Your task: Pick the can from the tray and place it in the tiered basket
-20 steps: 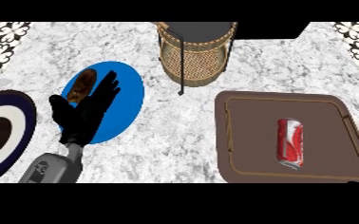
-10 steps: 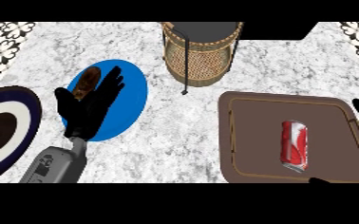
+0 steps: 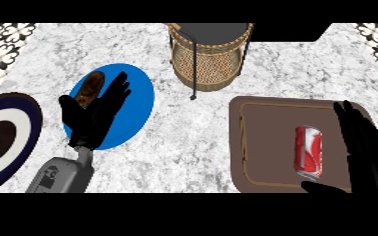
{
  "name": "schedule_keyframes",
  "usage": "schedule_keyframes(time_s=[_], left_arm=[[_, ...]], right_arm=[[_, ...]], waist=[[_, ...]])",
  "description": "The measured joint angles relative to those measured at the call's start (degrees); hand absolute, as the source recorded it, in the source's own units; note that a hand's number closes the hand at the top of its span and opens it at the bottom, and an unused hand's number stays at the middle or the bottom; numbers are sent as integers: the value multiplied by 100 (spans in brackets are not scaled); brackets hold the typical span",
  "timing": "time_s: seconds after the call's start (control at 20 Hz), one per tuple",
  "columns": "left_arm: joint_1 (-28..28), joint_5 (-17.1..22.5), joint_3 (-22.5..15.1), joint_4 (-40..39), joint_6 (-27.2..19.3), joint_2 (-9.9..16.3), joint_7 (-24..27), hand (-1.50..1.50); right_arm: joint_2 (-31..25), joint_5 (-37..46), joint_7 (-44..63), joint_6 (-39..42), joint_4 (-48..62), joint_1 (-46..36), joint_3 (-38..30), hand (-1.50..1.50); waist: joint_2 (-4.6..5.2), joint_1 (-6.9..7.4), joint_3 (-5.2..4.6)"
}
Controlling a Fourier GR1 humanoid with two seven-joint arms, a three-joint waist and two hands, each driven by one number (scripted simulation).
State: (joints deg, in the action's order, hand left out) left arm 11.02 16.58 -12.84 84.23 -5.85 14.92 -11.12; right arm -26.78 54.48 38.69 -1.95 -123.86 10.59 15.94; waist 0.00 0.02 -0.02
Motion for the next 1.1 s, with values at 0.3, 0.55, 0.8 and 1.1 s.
schedule_keyframes(time_s=[0.3, 0.55, 0.8, 1.1], left_arm=[[-92, -209, 133, 65, 98, -172, -70, 0], [-128, -348, 289, -1, 268, -299, -20, 0], [7, -501, 481, -146, 406, -407, -11, 0], [-154, -595, 623, 1, 549, -496, -48, 0]], right_arm=[[317, 286, -287, -111, 466, -26, -263, -150], [548, 482, -559, -258, 590, 73, -518, -150], [769, 534, -925, -395, 905, 55, -778, -150], [858, 230, -1563, -528, 1473, -204, -1299, -150]], waist=[[-3, -12, 2], [-3, -20, 3], [-2, -21, 2], [-7, -12, -2]])
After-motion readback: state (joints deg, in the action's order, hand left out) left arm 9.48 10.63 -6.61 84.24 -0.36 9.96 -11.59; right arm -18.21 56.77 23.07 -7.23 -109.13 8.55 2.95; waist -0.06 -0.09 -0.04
